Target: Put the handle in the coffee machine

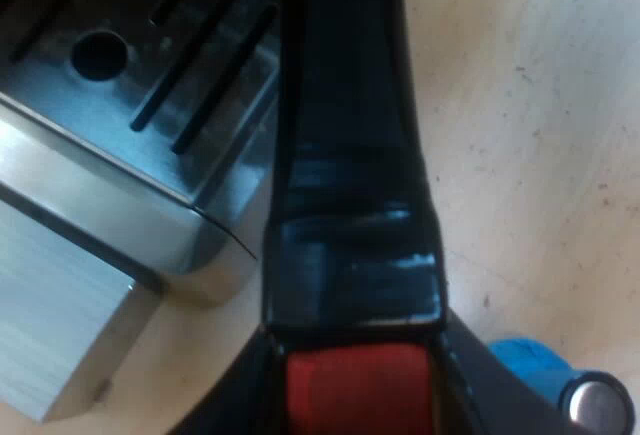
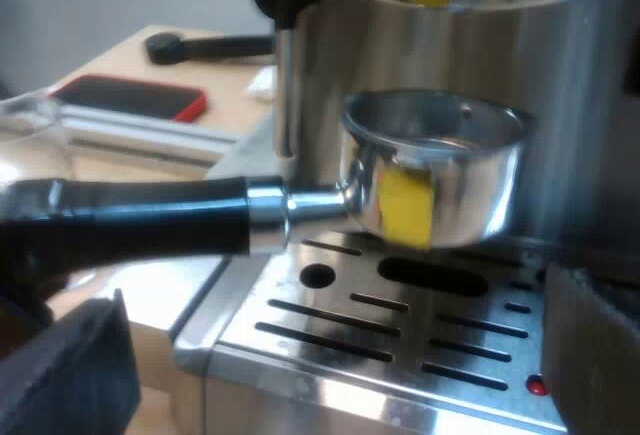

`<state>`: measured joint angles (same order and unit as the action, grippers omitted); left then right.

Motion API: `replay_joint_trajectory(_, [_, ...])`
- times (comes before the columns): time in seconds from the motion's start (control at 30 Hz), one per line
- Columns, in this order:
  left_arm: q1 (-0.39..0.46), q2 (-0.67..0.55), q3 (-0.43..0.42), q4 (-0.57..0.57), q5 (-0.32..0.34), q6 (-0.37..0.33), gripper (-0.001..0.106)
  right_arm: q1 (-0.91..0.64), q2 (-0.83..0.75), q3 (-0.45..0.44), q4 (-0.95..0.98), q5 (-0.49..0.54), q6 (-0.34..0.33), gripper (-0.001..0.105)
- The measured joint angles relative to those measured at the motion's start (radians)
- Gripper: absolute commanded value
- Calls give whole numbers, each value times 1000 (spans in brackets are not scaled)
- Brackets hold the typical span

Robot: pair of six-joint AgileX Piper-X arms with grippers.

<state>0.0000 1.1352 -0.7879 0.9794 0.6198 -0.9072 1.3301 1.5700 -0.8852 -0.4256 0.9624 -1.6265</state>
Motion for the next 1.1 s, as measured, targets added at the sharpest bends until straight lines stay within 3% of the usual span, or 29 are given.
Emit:
replay_joint_trajectory(0.43, [0, 70, -3, -79, -8, 0, 0, -83, 122, 0, -266, 18, -79, 84])
replay_joint_trajectory(0.83, [12, 129, -25, -147, -17, 0, 0, -143, 150, 0, -326, -32, -94, 84])
replay_joint_trajectory(1.1, [12, 129, -78, -150, -17, 0, 0, -143, 150, 0, -343, -39, -145, 84])
